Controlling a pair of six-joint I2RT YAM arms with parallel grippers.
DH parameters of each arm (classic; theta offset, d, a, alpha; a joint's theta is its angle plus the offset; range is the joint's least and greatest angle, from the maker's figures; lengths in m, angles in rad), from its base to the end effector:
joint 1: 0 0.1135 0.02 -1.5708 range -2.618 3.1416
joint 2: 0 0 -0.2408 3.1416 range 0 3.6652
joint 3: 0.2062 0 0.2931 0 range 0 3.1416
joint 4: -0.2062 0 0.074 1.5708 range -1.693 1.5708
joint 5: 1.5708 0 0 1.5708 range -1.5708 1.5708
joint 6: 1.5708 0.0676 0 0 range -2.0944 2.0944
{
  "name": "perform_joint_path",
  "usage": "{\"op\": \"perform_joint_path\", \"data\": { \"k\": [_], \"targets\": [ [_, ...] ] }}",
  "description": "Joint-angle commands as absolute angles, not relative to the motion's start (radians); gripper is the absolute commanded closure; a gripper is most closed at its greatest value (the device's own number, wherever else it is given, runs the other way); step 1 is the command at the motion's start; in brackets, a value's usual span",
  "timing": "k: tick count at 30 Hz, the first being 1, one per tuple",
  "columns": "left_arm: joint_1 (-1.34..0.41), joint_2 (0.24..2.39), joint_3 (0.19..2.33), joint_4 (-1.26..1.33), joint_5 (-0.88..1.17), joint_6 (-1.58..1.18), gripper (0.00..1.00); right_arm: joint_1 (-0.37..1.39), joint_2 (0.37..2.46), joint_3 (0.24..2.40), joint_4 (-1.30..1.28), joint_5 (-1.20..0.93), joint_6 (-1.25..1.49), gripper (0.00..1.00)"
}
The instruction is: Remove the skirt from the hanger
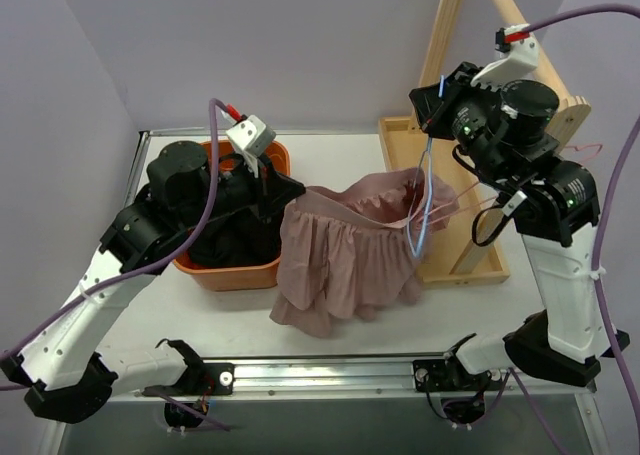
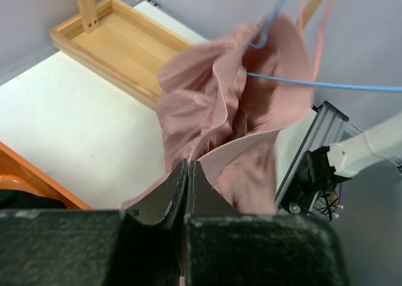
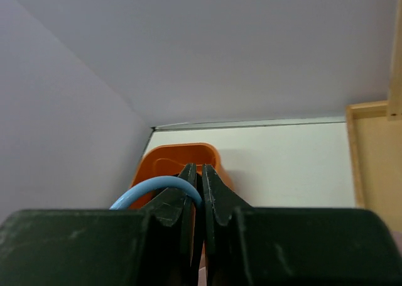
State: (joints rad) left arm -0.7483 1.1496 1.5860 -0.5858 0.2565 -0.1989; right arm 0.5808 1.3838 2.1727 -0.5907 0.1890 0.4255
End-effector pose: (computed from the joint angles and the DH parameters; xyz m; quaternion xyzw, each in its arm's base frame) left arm 0.2038 -0.2126 0.4882 0.2842 0.7009 -0.3814 0.5316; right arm 0.2347 0.1389 0.6236 0.0238 0.6346 0.3190 0.7035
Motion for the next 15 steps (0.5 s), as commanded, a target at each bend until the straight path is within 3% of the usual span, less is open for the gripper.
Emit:
{"op": "perform_joint_path", "data": {
  "k": [1, 8, 11, 15],
  "targets": [
    [-0.663, 1.242, 1.681, -0.497, 0.413, -0.235, 0.98, 0.572, 1.353, 2.160, -0.496, -0.004, 0.540, 1.00],
    [-0.485, 1.402, 1.966, -0.509, 0.527, -0.256, 0.98, 0.572, 1.325, 2.175, -0.472, -0.068, 0.560, 1.00],
    [-0.367, 1.503, 2.112, -0.497, 0.680, -0.305, 0.98, 0.571, 1.313, 2.203, -0.498, -0.055, 0.542, 1.00],
    [-0.142, 1.603, 2.293, -0.126, 0.923, -0.618, 0.98, 0.571, 1.298, 2.198, -0.521, -0.029, 0.520, 1.00]
  ]
}}
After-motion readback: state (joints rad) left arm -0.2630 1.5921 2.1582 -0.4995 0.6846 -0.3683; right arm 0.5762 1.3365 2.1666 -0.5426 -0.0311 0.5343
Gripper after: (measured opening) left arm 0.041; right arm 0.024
